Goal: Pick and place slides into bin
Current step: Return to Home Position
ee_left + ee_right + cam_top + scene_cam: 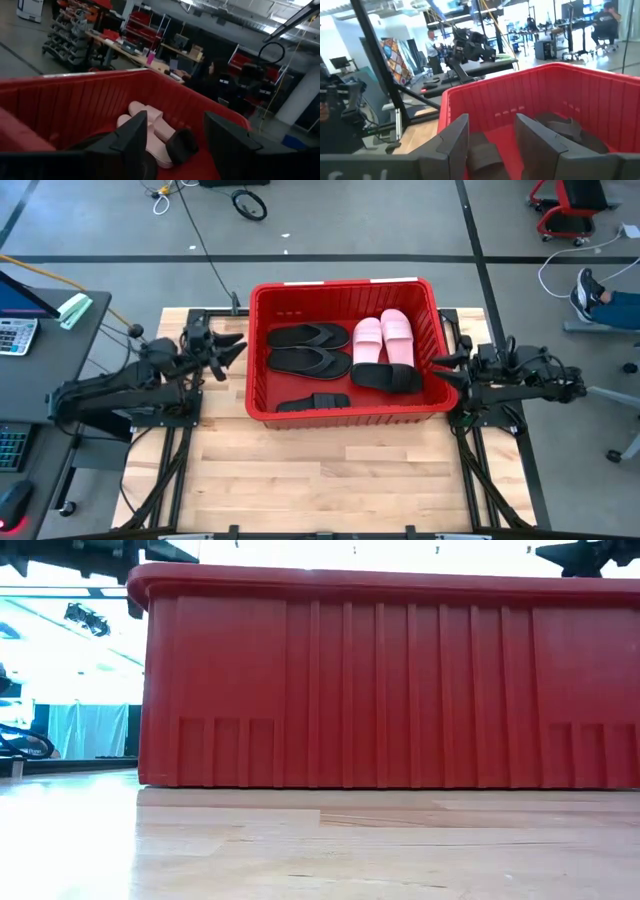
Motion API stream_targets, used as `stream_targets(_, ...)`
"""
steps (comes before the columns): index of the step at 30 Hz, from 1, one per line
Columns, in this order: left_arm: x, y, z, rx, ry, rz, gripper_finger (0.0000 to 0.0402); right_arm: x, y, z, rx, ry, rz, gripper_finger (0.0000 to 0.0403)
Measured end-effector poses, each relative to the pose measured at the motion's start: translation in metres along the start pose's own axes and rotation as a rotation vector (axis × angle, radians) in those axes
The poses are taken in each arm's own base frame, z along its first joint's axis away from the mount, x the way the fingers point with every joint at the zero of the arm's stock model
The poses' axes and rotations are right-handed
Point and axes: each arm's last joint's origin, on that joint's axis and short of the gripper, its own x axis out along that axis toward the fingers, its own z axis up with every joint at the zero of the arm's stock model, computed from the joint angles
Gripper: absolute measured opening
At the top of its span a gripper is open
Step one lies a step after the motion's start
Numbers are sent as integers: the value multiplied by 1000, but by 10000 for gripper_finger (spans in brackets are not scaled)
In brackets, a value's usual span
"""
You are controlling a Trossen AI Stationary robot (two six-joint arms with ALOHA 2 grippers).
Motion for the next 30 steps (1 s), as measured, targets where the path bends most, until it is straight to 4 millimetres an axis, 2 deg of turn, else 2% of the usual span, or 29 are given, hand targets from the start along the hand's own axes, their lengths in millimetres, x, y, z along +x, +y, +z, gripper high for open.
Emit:
stream_targets(6, -8, 15, -29, -4, -25, -11, 193, 0, -3, -14, -25, 21, 3, 165)
stream_targets(15, -14, 32, -66, -49, -110, -50, 201, 2, -3, -16, -35, 12, 1, 165)
stream_targets(21, -15, 42, -85, -68, -105, -30, 196, 2, -4, -16, -42, 14, -2, 165)
stream_targets(30, -16, 41, -83, -79, -132, -26, 196, 17, -3, -31, -88, -45, 48, 165)
